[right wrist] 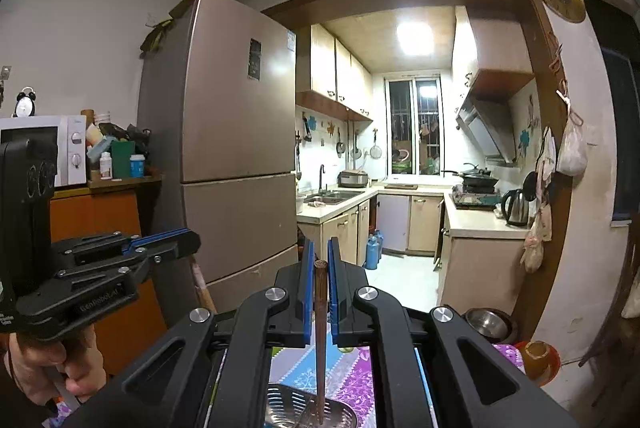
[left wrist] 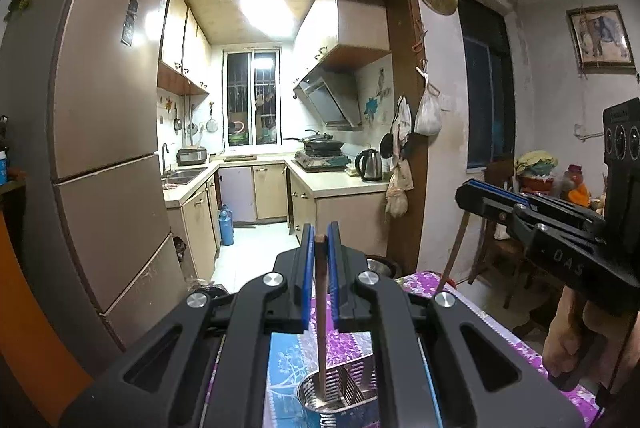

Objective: Organize utensils
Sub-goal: 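Lift the held chopsticks upright and carry both grippers over the blue holder, then open the left gripper to drop its chopstick in the holder while the right gripper opens too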

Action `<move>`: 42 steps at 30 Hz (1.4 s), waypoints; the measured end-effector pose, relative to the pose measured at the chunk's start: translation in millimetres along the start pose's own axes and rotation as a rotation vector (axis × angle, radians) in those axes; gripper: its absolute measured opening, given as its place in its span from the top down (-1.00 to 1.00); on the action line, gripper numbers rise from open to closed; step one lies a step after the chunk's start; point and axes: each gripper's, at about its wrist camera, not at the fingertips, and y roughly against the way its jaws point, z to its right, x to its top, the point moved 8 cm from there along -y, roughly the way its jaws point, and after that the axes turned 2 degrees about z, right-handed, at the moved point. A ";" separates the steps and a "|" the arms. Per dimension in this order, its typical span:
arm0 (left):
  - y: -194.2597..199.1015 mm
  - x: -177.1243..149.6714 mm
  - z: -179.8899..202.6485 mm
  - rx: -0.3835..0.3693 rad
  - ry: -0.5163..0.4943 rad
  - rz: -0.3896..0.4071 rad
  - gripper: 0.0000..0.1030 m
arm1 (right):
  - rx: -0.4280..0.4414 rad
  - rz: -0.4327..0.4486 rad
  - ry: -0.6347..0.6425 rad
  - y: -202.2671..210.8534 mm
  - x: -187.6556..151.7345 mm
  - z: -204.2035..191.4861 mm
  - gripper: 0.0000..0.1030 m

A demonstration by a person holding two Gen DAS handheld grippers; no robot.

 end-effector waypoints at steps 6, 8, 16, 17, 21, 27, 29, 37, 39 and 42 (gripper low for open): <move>-28.6 -17.9 -2.9 -0.003 0.011 -0.032 0.90 | 0.010 -0.038 -0.020 -30.2 -27.6 10.0 0.85; -36.3 -23.8 -4.0 -0.005 0.014 -0.046 0.90 | 0.008 -0.051 -0.024 -36.8 -36.5 13.2 0.85; -53.7 -48.8 -4.4 -0.009 0.019 -0.093 0.90 | 0.005 -0.101 -0.040 -55.0 -68.7 20.1 0.85; -55.1 -50.8 -4.3 -0.009 0.018 -0.097 0.90 | 0.006 -0.106 -0.040 -56.9 -71.4 20.4 0.85; -54.8 -54.8 -3.7 -0.010 0.016 -0.107 0.89 | 0.006 -0.110 -0.042 -60.4 -76.2 19.8 0.85; -51.8 -54.5 -5.6 -0.006 0.014 -0.117 0.39 | -0.010 -0.101 -0.053 -54.3 -77.8 22.2 0.38; -43.6 -50.6 -8.4 0.013 0.009 -0.098 0.07 | -0.018 -0.084 -0.060 -45.7 -74.0 24.0 0.19; 55.1 -33.1 -26.1 0.061 -0.054 -0.018 -0.10 | 0.019 -0.012 -0.027 47.3 -45.8 -15.9 0.19; 103.9 -46.1 -37.0 0.083 -0.083 -0.004 -0.16 | 0.051 0.002 -0.007 89.2 -55.5 -42.4 0.19; 162.9 -79.4 -51.0 0.111 -0.101 -0.013 -0.23 | 0.086 0.001 -0.009 140.9 -89.0 -74.6 0.19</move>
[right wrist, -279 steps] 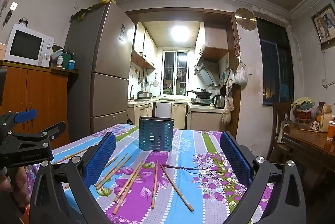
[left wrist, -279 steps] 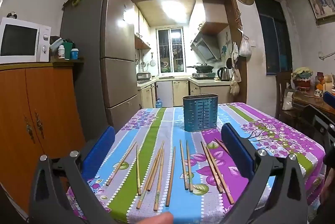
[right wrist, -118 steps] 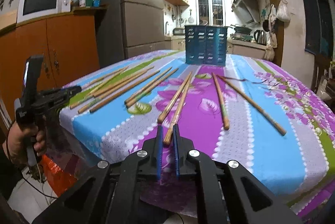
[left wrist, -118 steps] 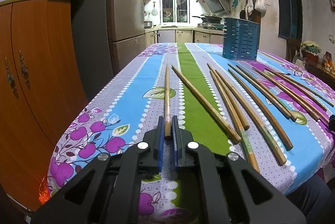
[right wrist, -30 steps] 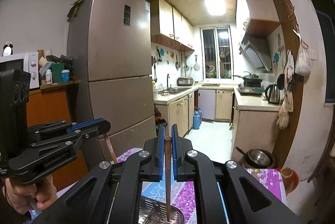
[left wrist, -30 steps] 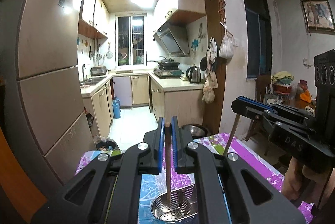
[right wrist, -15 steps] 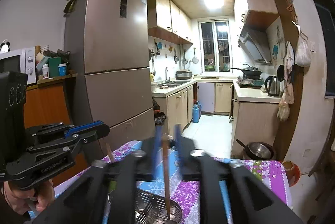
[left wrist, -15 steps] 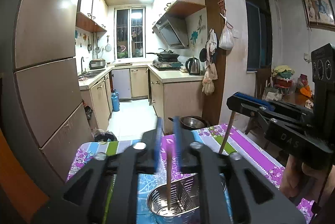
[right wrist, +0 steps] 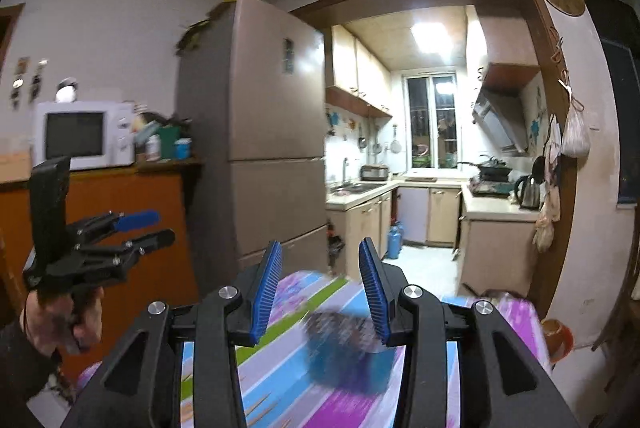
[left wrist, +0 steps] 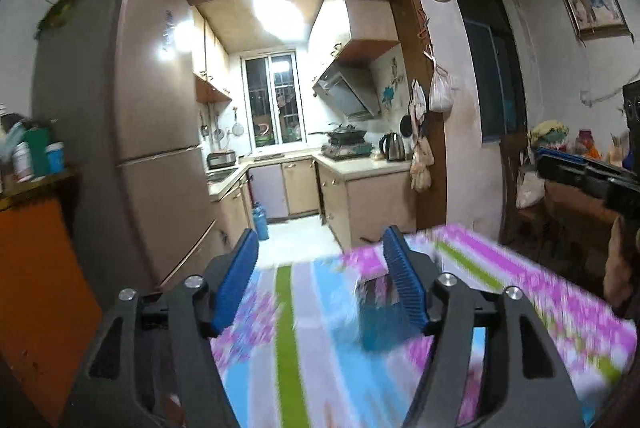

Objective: Organize utensils
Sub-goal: 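Open the left gripper to drop its chopstick in the holder while the right gripper opens too, then return to the table and grasp a chopstick with the left gripper while the right gripper grasps another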

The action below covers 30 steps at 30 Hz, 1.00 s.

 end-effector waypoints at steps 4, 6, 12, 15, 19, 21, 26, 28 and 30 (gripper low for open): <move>63.1 -83.3 -17.8 0.033 0.038 -0.082 -0.23 | 0.017 -0.073 -0.039 48.5 -84.1 -46.4 0.19; 83.7 -129.1 -21.5 0.040 0.080 -0.137 -0.23 | 0.000 -0.117 -0.069 61.3 -122.0 -59.2 0.19; 120.9 -233.7 19.7 0.005 0.096 -0.245 -0.01 | -0.064 -0.240 -0.095 91.2 -217.9 -96.9 0.19; 118.0 -261.1 39.2 -0.007 0.061 -0.275 0.25 | -0.079 -0.257 -0.080 97.6 -234.8 -110.6 0.19; 112.1 -282.0 46.7 0.002 0.040 -0.297 0.40 | -0.067 -0.295 -0.066 100.0 -256.9 -128.5 0.22; 109.6 -287.1 49.7 -0.006 0.038 -0.306 0.49 | -0.062 -0.319 -0.065 98.1 -269.2 -134.9 0.26; 114.3 -301.1 49.4 0.009 0.011 -0.300 0.50 | -0.067 -0.357 -0.054 87.8 -286.3 -139.4 0.42; 114.0 -304.0 48.8 0.012 0.010 -0.303 0.50 | -0.078 -0.365 -0.051 81.9 -290.2 -138.3 0.45; 114.8 -304.7 49.6 0.016 0.006 -0.299 0.50 | -0.089 -0.369 -0.053 77.1 -292.6 -136.8 0.51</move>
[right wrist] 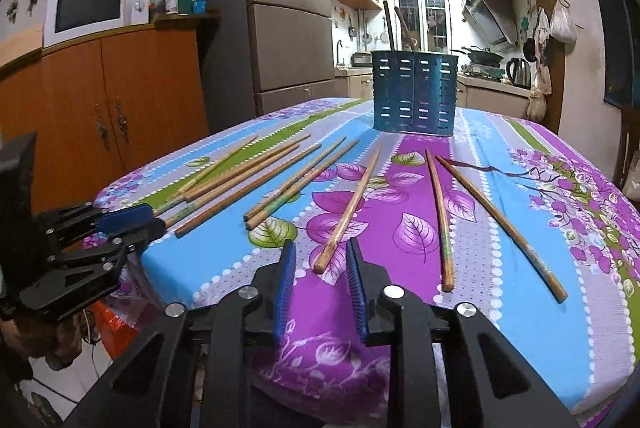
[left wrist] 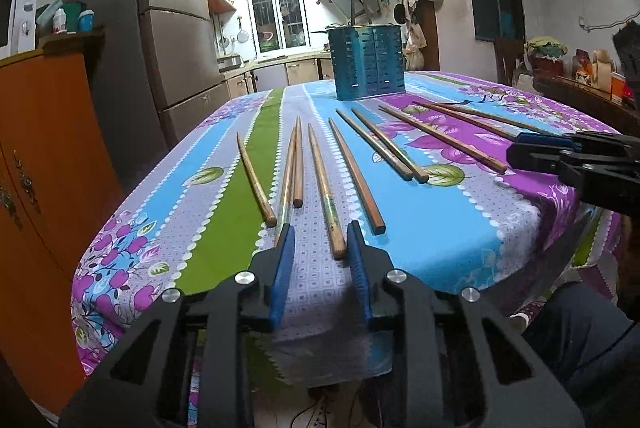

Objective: Organize utensils
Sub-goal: 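Return to the table and grasp a chopstick with the left gripper while the right gripper grasps another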

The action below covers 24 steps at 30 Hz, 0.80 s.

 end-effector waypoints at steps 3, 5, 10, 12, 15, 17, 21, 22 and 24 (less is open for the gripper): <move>0.2 -0.3 2.7 0.001 -0.004 0.004 0.51 | -0.011 -0.002 -0.002 -6.9 0.9 1.2 0.53; 1.1 -0.7 5.6 -0.005 -0.007 0.008 0.51 | -0.017 -0.003 0.002 -10.6 1.4 0.5 0.55; 1.0 -2.3 9.0 -0.010 -0.008 0.012 0.53 | -0.027 -0.016 -0.004 -17.5 -2.7 0.7 0.59; 0.2 -1.9 8.8 -0.011 -0.005 0.014 0.53 | -0.034 -0.014 -0.002 -18.8 -4.9 1.1 0.60; -0.5 -2.2 10.6 -0.020 -0.003 0.016 0.63 | -0.046 -0.005 0.006 -18.2 -5.5 0.8 0.63; -0.9 -1.3 12.3 -0.028 -0.003 0.018 0.72 | -0.052 0.000 0.011 -18.0 -5.9 0.7 0.70; -1.6 -1.7 12.8 -0.029 0.002 0.027 0.74 | -0.061 0.013 0.010 -17.2 -7.2 -1.1 0.76; -1.7 -2.0 12.7 -0.030 0.005 0.030 0.74 | -0.064 0.016 0.013 -17.5 -7.4 -1.5 0.76; -1.3 -3.0 13.3 -0.030 0.002 0.036 0.74 | -0.069 0.020 0.014 -18.0 -7.8 -2.3 0.76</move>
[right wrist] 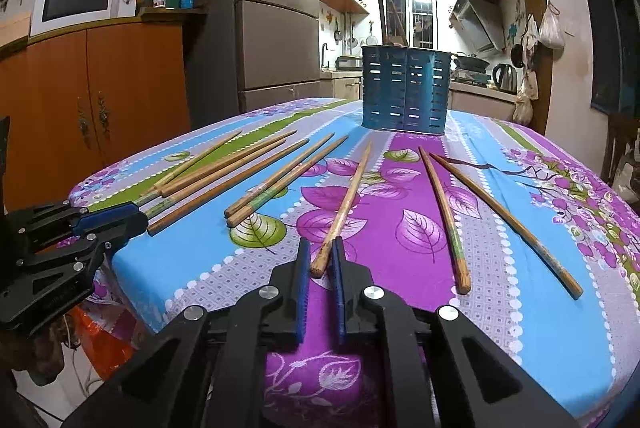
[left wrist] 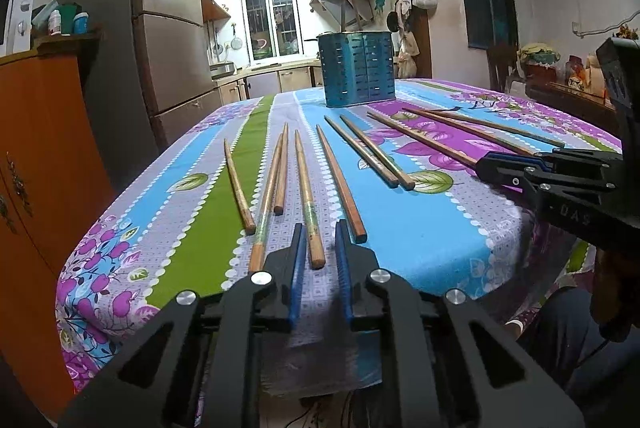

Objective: Organize utensils
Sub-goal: 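Return to the table and grasp a chopstick with the left gripper while the right gripper grasps another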

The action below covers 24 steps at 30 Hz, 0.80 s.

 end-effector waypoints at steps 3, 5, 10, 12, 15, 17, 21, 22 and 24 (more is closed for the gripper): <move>0.9 -1.6 0.3 0.002 0.002 0.016 0.73 | -0.007 0.011 -0.007 0.5 -0.5 1.5 0.76; 2.2 -3.1 0.3 0.001 0.009 0.026 0.72 | -0.014 0.018 -0.007 1.1 -0.2 0.8 0.76; 4.7 -3.2 1.3 0.006 0.022 0.028 0.73 | -0.024 0.027 -0.014 2.1 -0.3 1.3 0.77; 5.5 -2.3 3.1 -0.001 0.020 0.026 0.85 | -0.031 0.033 -0.022 3.8 -0.3 1.8 0.80; 7.2 -0.9 4.0 -0.002 0.010 0.030 0.86 | -0.035 0.043 -0.031 7.1 -0.9 4.4 0.84; 9.7 2.7 3.4 0.000 0.015 0.039 0.86 | -0.038 0.056 -0.032 11.3 2.3 5.7 0.85; 21.2 18.0 1.6 0.006 0.012 0.077 0.87 | -0.040 0.091 -0.032 25.4 15.0 8.3 0.85; 25.1 24.0 0.7 0.007 0.010 0.091 0.88 | -0.042 0.107 -0.028 32.0 21.8 8.9 0.85; 32.4 35.6 -0.4 0.008 0.007 0.118 0.88 | -0.046 0.136 -0.020 43.2 34.2 10.1 0.85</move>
